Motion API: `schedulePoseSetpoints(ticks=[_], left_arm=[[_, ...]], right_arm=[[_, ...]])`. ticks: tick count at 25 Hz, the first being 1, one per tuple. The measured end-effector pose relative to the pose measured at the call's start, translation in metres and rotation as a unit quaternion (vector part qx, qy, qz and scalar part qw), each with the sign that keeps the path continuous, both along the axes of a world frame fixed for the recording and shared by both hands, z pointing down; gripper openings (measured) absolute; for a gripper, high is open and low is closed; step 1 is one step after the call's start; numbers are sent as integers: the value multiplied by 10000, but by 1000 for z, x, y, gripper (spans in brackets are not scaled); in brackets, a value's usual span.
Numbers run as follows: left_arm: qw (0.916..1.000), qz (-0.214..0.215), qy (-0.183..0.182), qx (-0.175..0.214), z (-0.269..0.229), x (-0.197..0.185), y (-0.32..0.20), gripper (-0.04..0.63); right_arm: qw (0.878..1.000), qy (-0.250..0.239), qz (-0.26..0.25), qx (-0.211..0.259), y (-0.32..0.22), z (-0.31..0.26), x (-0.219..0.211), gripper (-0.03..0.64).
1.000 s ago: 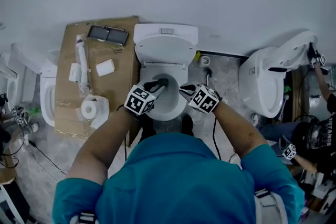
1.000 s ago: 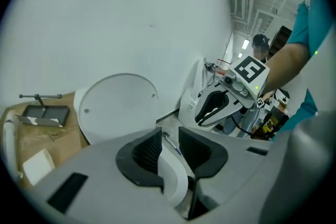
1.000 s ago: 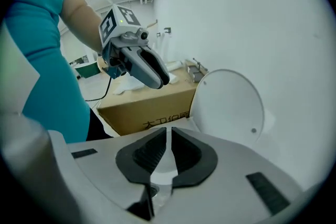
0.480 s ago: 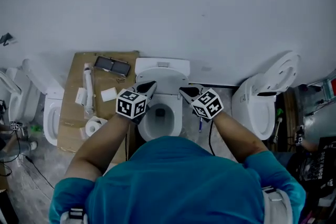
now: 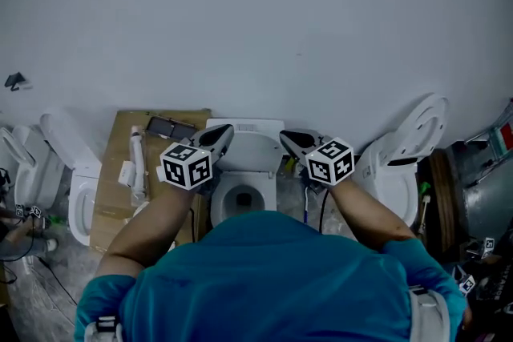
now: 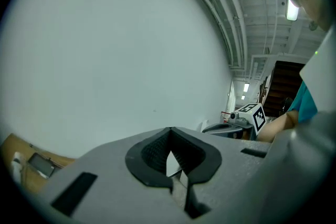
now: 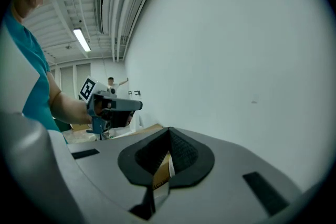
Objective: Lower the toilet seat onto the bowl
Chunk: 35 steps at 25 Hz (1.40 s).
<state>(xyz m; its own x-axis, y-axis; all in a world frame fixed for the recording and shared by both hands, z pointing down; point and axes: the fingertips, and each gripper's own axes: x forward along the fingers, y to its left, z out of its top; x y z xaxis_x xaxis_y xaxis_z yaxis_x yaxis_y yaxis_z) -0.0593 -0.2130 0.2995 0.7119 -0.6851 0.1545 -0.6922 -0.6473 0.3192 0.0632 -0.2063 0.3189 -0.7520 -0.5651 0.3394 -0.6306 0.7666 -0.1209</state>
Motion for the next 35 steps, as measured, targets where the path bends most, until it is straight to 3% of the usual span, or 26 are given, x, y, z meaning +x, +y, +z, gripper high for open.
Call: schedulePoseSetpoints(ticks=[9,15,35], left_arm=[[9984,-123,308,465,-75,-4,8,3],[9960,-183,445,754,-110,-10,21,3],[9952,-80,440,874,-113,-5,33,3]], right_arm=[[9956,-660,224,624,-1,-93,19,-2],[9901,-1144,277,768,9,-125,24,-2],[9912,-839,68,1017,17,-123,15,-3]])
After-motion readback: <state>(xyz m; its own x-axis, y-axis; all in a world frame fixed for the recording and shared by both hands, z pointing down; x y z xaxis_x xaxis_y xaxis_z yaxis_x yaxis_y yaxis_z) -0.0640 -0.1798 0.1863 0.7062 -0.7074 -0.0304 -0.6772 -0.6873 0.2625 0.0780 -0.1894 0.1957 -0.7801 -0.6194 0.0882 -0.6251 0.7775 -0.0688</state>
